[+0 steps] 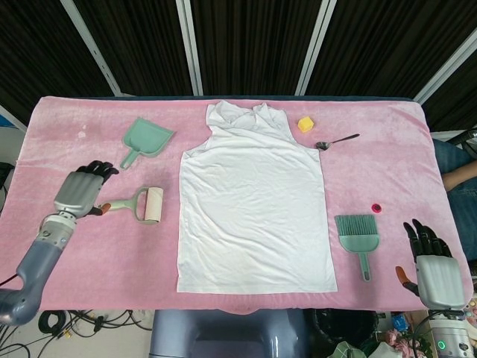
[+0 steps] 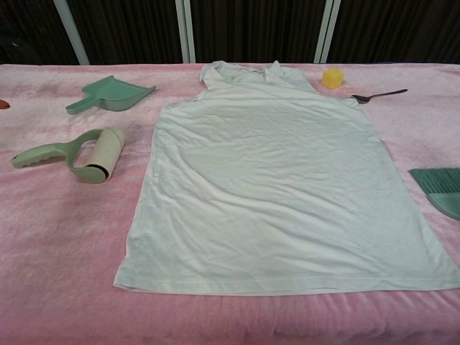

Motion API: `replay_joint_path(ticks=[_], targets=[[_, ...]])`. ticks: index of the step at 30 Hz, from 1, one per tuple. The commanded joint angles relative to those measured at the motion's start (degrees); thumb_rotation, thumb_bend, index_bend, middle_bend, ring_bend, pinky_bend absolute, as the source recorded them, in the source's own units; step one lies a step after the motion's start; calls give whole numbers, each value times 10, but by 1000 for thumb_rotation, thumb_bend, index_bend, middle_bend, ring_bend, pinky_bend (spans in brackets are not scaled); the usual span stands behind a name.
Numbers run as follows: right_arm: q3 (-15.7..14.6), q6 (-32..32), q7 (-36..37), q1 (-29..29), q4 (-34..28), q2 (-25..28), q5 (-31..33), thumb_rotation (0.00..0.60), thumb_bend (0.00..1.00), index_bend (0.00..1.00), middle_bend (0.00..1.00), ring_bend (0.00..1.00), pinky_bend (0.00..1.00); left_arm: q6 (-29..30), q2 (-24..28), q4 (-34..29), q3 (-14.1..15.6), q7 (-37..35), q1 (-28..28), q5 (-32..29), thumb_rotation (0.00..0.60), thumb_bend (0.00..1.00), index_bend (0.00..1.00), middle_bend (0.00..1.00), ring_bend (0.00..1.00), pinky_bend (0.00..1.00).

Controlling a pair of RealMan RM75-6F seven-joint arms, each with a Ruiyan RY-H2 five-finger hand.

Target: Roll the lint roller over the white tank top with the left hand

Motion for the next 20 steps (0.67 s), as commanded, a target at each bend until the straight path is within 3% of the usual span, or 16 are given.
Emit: replay_joint_path(ticks=[1, 6, 11, 20], targets=[[2, 0, 2, 1, 1, 0, 0, 600, 207, 0, 43, 95, 209, 127, 58, -71, 33, -47, 96, 98, 600, 253, 208, 129, 54, 195], [1, 2, 7, 4, 7, 1, -12, 600, 206, 0, 43, 94, 209, 205, 59, -65, 73, -105, 177, 152, 600, 253, 205, 94, 5, 142], [-1, 2, 12, 5, 14, 0, -19, 600, 204, 0, 43, 94, 209, 276, 14, 5, 82, -193, 250, 196, 600, 253, 194, 82, 0, 122], [1, 7, 15, 5, 13, -3, -22, 600, 205, 0, 43, 94, 208, 269, 7, 44, 72, -224, 273, 213, 600, 253, 159, 68, 0, 123]])
